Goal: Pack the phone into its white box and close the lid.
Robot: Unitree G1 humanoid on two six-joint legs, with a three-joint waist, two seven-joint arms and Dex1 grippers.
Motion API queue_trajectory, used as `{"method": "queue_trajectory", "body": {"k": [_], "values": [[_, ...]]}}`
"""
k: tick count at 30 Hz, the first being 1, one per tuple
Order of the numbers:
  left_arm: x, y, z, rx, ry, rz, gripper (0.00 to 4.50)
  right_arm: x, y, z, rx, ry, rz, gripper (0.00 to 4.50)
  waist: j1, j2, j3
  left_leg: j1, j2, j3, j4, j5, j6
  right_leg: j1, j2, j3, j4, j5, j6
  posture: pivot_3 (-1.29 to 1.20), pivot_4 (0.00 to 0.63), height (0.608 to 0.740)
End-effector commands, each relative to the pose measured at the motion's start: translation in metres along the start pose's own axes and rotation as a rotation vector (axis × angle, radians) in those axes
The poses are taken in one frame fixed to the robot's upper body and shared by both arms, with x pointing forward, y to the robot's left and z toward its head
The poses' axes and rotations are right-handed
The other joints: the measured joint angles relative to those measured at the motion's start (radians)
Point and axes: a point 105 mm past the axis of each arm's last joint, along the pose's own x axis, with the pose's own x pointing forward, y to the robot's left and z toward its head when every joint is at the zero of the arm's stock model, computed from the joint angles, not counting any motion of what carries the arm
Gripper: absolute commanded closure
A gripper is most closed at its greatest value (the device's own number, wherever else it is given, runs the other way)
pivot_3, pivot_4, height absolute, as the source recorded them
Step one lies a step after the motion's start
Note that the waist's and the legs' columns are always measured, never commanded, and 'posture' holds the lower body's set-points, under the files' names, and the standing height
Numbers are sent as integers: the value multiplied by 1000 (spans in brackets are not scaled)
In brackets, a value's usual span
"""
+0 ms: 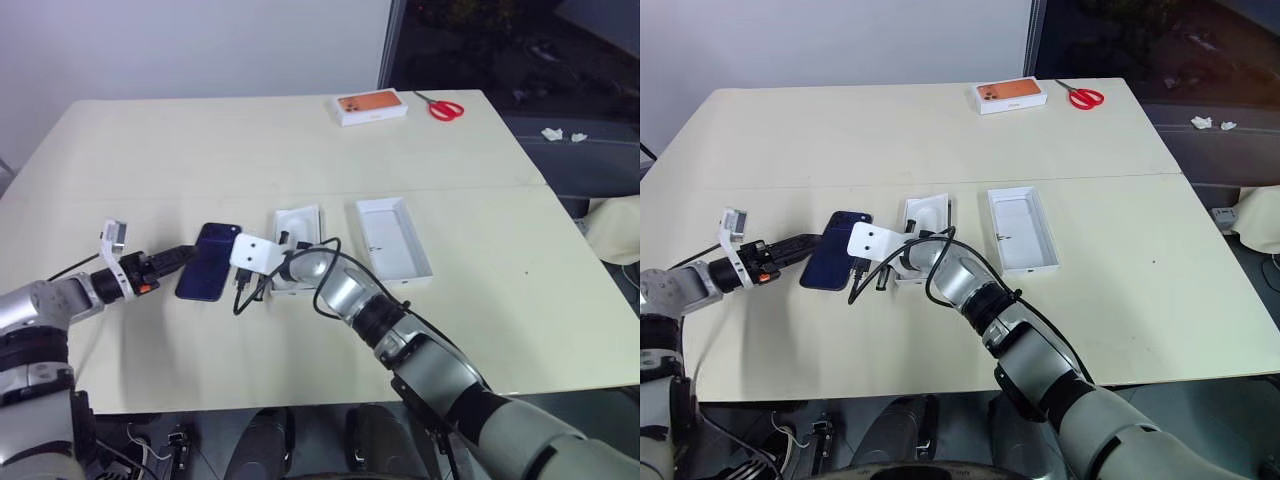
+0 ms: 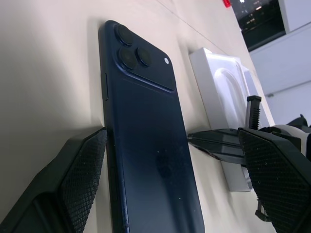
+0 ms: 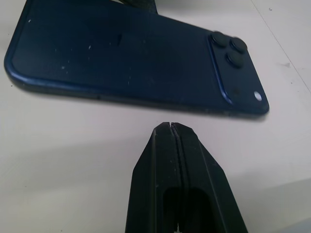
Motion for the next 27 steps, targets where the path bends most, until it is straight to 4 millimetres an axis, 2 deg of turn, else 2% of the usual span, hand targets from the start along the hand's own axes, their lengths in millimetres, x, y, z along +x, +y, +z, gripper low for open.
{"method": "queue_trajectory", "body": {"k": [1,11,21,25,27], "values": [[9,1,-25,-72,77,-7,30,3,1,12,-35,-16,10,4500,0,0,0,0,0,0,0,0,0,0,0,0,0,0,0,0,150,740],[17,-10,-42,-116,87,-51,30,-2,3,22,-61,-20,67,4500,-2,1,-1,1,0,0,0,0,1,0,0,0,0,0,0,0,150,740],[17,-26,-25,-211,16,-130,30,-2,12,19,-75,6,98,4500,-4,0,-1,1,0,0,0,0,1,0,0,0,0,0,0,0,150,740],[14,-28,-29,-247,47,-123,30,-2,8,19,-69,4,89,4500,-6,0,-1,1,0,0,0,0,0,0,0,0,0,0,0,0,150,740],[14,-23,-36,-212,97,-58,30,-3,7,19,-66,5,85,4500,-6,0,-1,1,0,0,0,0,0,0,0,0,0,0,0,0,150,740]]}}
